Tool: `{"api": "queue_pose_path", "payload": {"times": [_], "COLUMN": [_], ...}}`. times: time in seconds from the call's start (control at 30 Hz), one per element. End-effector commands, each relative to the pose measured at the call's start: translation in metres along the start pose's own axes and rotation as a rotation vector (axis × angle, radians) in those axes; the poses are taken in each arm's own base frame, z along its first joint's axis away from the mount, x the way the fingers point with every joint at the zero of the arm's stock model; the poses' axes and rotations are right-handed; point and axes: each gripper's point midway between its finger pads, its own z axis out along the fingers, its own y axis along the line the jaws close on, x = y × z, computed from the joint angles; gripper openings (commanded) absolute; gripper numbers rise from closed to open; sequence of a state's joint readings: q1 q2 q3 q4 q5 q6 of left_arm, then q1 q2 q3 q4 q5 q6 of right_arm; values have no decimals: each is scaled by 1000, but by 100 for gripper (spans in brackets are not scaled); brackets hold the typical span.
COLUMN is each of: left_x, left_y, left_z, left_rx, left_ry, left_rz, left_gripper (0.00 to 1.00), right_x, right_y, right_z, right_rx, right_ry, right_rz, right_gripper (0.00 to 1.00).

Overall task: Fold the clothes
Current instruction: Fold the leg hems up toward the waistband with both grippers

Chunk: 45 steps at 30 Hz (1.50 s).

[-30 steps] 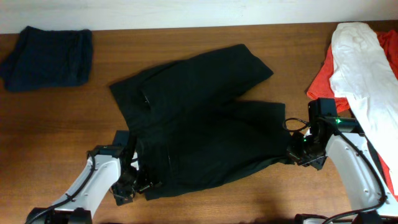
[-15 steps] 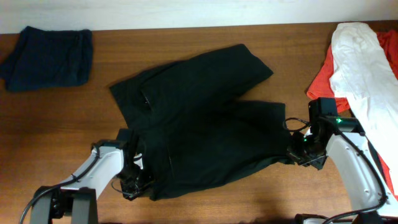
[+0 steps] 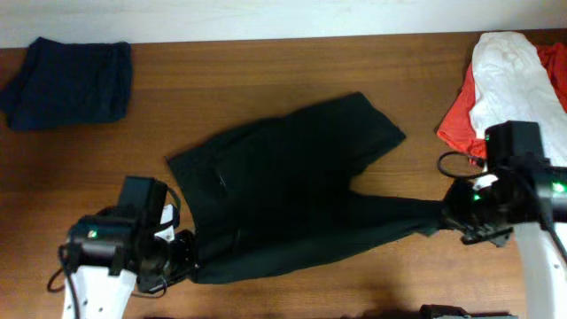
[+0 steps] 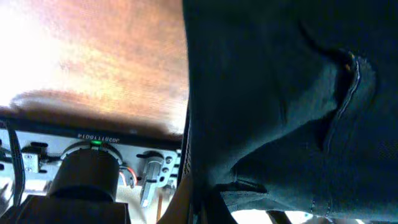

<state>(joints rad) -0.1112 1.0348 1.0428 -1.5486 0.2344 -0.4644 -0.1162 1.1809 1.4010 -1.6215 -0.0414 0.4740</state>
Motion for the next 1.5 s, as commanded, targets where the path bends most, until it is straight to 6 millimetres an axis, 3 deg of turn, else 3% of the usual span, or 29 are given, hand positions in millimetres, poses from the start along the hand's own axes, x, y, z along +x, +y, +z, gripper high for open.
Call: {"api": "queue_pose_path", "payload": {"times": [0.0, 0.07, 0.13, 0.27, 0.4, 0.5, 0.63, 0.7, 0.8, 0.87, 0.97, 1.03, 1.17, 1.27, 1.33, 1.37, 1.4, 1.43, 1.47], "left_x": [-4, -15, -37, -65, -101, -137, -170, -186, -213, -221, -232, -232, -237, -246, -250, -252, -254, -257, -259], "left_y": [1, 10, 4, -6, -1, -13, -20, -17, -15, -14, -13, -12, -1, 14, 15, 15, 16, 18, 21], "left_z": [-25, -28, -30, -21, -1, 12, 38, 47, 59, 60, 56, 56, 50, 41, 46, 47, 48, 46, 41], "left_rx": [12, -41, -38, -40, -136, -121, -131, -167, -209, -220, -240, -245, -300, -375, -379, -381, -384, -388, -386], "left_ry": [-134, -197, -267, -279, -284, -330, -338, -365, -422, -446, -498, -499, -539, -605, -606, -608, -614, -625, -632], "left_rz": [28, 9, 17, 18, 3, 0, -1, -6, -12, -14, -20, -22, -60, -113, -122, -123, -125, -133, -145], "left_gripper": [0, 1, 0, 1, 0, 1, 0, 0, 0, 0, 0, 0, 1, 1, 1, 1, 12, 32, 66], "right_x": [-11, -12, -22, -57, -99, -132, -175, -185, -197, -202, -212, -215, -225, -240, -240, -238, -236, -236, -240], "right_y": [-12, -11, -4, 13, 34, 78, 113, 130, 173, 185, 205, 209, 206, 216, 220, 220, 220, 221, 221], "right_z": [-30, -35, -34, -27, -2, 32, 86, 104, 134, 142, 136, 137, 160, 166, 173, 176, 177, 176, 169], "right_rx": [37, 24, 2, -29, -40, -176, -211, -223, -262, -260, -290, -299, -252, -275, -277, -273, -271, -268, -260], "right_ry": [-124, -147, -174, -237, -250, -216, -227, -242, -294, -323, -400, -415, -425, -483, -481, -473, -468, -468, -483], "right_rz": [13, 13, 12, -7, -8, -111, -179, -225, -320, -338, -361, -365, -354, -356, -360, -363, -366, -379, -404], "right_gripper": [4, 4, 4, 4, 4, 4, 4, 4, 4, 4, 4, 4, 4, 4, 22, 40, 62, 90, 99]}}
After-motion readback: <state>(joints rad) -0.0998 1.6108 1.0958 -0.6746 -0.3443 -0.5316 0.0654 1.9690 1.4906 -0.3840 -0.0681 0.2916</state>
